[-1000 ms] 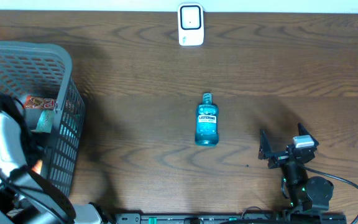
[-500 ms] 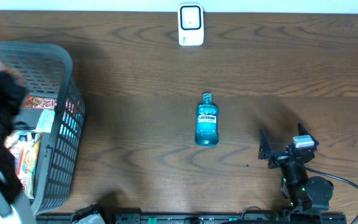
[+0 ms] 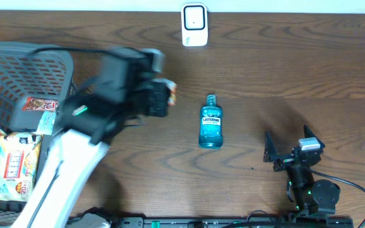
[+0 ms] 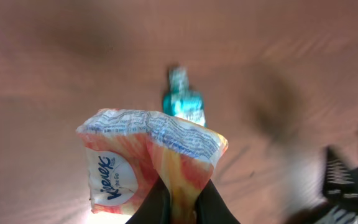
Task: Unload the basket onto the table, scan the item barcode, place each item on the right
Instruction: 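Grasp the small orange pack and place it left of the bottle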
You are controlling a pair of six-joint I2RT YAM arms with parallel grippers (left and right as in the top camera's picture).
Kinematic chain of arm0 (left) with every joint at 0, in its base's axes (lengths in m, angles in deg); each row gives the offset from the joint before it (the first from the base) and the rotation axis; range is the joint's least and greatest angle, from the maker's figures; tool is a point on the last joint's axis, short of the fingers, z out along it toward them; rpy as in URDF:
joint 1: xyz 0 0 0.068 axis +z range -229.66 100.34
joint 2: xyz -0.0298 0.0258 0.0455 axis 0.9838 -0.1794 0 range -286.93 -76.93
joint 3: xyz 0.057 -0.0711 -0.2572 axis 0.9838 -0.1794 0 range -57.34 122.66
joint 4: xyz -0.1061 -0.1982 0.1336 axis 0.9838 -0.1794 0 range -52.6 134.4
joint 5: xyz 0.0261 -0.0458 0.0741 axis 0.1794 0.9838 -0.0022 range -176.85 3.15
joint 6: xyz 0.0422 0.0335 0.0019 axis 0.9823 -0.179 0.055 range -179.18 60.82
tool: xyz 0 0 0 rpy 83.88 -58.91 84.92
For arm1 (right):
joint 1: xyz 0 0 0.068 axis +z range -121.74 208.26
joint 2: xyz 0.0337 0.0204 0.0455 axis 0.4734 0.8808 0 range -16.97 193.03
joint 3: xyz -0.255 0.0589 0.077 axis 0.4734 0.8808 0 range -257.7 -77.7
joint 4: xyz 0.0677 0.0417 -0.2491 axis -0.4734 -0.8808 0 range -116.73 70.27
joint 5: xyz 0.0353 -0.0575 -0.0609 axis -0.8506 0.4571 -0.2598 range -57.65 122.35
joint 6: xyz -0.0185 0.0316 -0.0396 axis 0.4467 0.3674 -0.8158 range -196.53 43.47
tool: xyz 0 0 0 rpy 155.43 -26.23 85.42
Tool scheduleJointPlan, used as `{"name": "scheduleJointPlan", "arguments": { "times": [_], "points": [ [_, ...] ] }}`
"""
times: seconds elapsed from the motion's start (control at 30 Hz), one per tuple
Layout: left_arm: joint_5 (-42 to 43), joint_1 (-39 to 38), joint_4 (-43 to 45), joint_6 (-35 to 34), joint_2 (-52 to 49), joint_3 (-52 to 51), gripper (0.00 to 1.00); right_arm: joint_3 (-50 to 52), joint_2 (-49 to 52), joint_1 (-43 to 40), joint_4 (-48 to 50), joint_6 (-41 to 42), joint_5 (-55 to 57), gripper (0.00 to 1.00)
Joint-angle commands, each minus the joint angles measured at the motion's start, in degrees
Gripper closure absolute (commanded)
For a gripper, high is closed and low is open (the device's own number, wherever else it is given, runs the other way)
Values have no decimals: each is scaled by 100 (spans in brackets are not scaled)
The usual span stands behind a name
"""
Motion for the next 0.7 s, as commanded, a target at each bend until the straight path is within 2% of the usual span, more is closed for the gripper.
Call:
{"name": "scheduleJointPlan", "arguments": {
  "times": [0.0, 0.03, 0.13, 0.17, 0.23, 0.33, 0.47, 0.5, 0.57, 0.6, 0.63, 0.67],
  "points": [
    [-516, -442, 0, -66, -942, -122, 93, 20, -31, 22, -4, -7, 4, 1],
    [-671, -632, 4, -258, -1508, -122, 93, 20, -31, 22, -4, -7, 7, 1],
    [-809, -852, 13, -675, -2358, -122, 93, 20, -31, 22, -4, -7, 4, 1],
    [-1075, -946, 24, -1237, -2870, -122, 93, 20, -31, 22, -4, -7, 4, 1],
    [-1281, -990, 15, -1856, -3327, -122, 93, 20, -31, 22, -4, -7, 4, 1],
    [-1263, -990, -35, -2529, -3657, -122, 93, 20, -31, 22, -4, -7, 7, 1],
    [-1202, -997, -44, -2621, -3716, -114, 92, 20, -31, 22, -4, -7, 4, 1],
    [-1180, -997, -44, -2557, -3652, -94, 86, 20, -31, 22, -4, -7, 4, 1],
    [-1165, -997, -118, -2332, -3462, 42, 59, 20, -31, 22, -4, -7, 4, 1],
    [-1165, -997, -166, -2144, -3329, 144, 27, 20, -31, 22, -4, -7, 4, 1],
    [-1167, -997, -201, -2031, -3213, 208, 14, 20, -31, 22, -4, -7, 4, 1],
    [-1167, -994, -258, -1869, -3029, 313, 6, 20, -31, 22, -4, -7, 4, 1]
  ]
}}
